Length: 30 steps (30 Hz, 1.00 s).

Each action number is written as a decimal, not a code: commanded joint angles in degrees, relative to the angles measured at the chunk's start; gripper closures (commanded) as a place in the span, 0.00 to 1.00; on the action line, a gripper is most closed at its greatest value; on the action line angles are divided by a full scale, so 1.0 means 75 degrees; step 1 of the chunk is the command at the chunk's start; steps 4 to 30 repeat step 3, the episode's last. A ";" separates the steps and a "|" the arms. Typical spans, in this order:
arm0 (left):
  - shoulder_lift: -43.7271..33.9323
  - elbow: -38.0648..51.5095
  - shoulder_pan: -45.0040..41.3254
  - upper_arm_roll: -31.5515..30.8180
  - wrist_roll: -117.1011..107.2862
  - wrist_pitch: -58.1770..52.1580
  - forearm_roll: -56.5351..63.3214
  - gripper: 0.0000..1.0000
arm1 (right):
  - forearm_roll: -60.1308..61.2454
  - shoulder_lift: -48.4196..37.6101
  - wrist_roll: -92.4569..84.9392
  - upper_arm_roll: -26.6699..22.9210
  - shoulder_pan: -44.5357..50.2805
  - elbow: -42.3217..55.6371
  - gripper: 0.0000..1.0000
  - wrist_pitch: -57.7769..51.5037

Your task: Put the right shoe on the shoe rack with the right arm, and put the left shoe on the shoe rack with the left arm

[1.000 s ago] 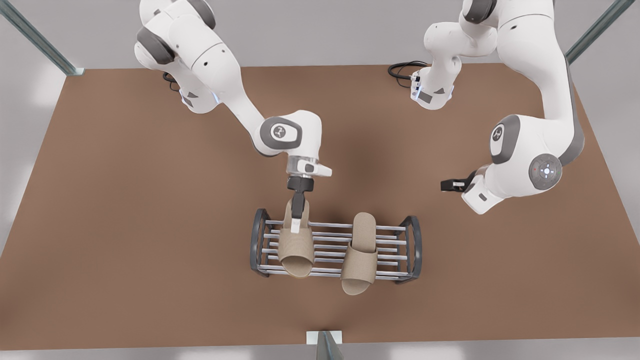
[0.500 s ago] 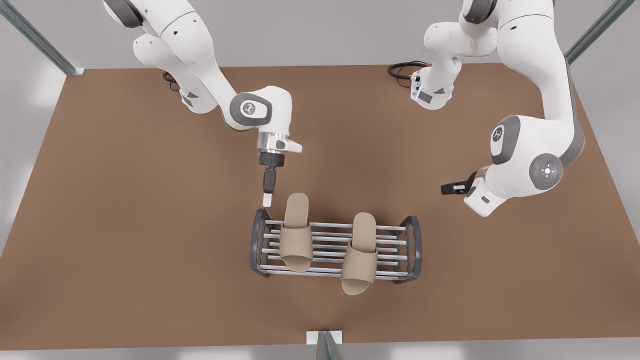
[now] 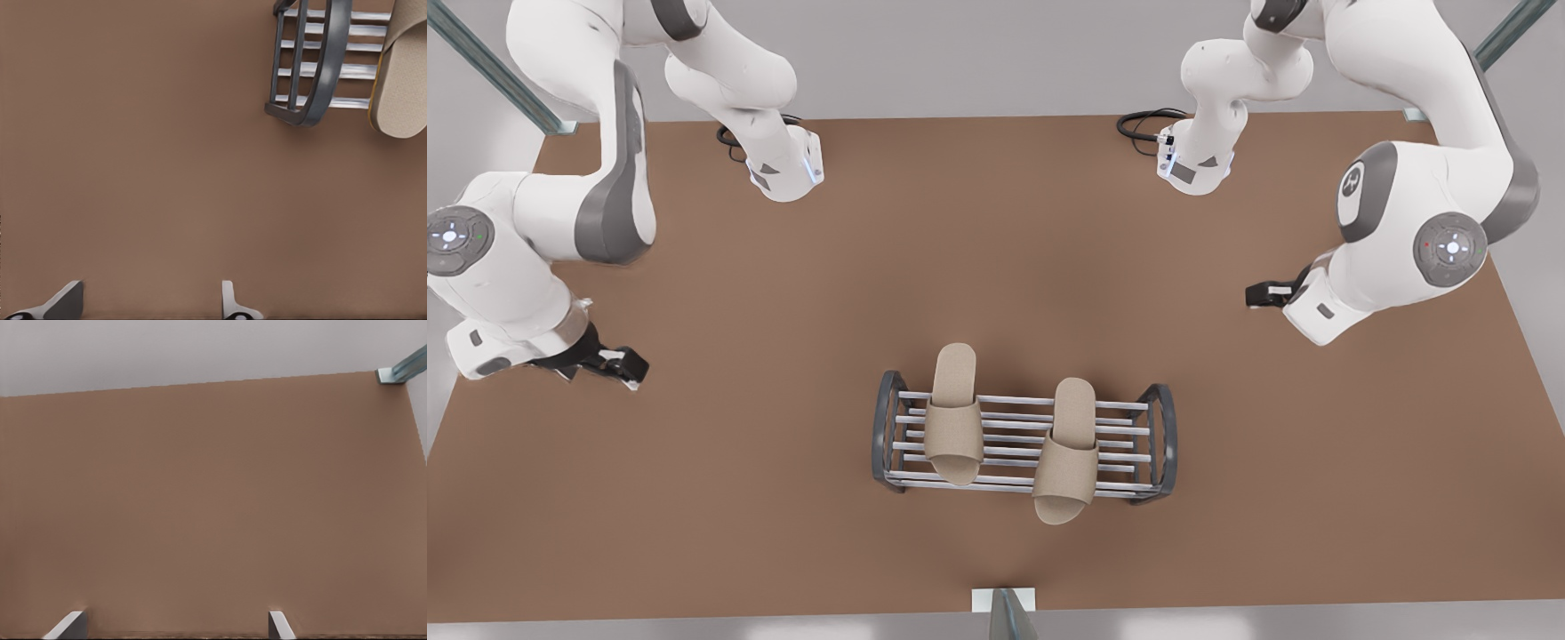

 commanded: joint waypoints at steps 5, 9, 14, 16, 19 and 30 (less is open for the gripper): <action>0.0094 0.0044 -0.0004 0.0004 0.1183 -0.0422 0.0095 0.00 | 0.0750 0.0193 -0.0082 -0.0397 0.0417 0.0014 0.00 -0.0184; 0.0094 0.0044 -0.0004 0.0004 0.1183 -0.0422 0.0095 0.00 | 0.0750 0.0193 -0.0082 -0.0397 0.0417 0.0014 0.00 -0.0184; 0.0094 0.0044 -0.0004 0.0004 0.1183 -0.0422 0.0095 0.00 | 0.0750 0.0193 -0.0082 -0.0397 0.0417 0.0014 0.00 -0.0184; 0.0094 0.0044 -0.0004 0.0004 0.1183 -0.0422 0.0095 0.00 | 0.0750 0.0193 -0.0082 -0.0397 0.0417 0.0014 0.00 -0.0184; 0.0094 0.0044 -0.0004 0.0004 0.1183 -0.0422 0.0095 0.00 | 0.0750 0.0193 -0.0082 -0.0397 0.0417 0.0014 0.00 -0.0184; 0.0094 0.0044 -0.0004 0.0004 0.1183 -0.0422 0.0095 0.00 | 0.0750 0.0193 -0.0082 -0.0397 0.0417 0.0014 0.00 -0.0184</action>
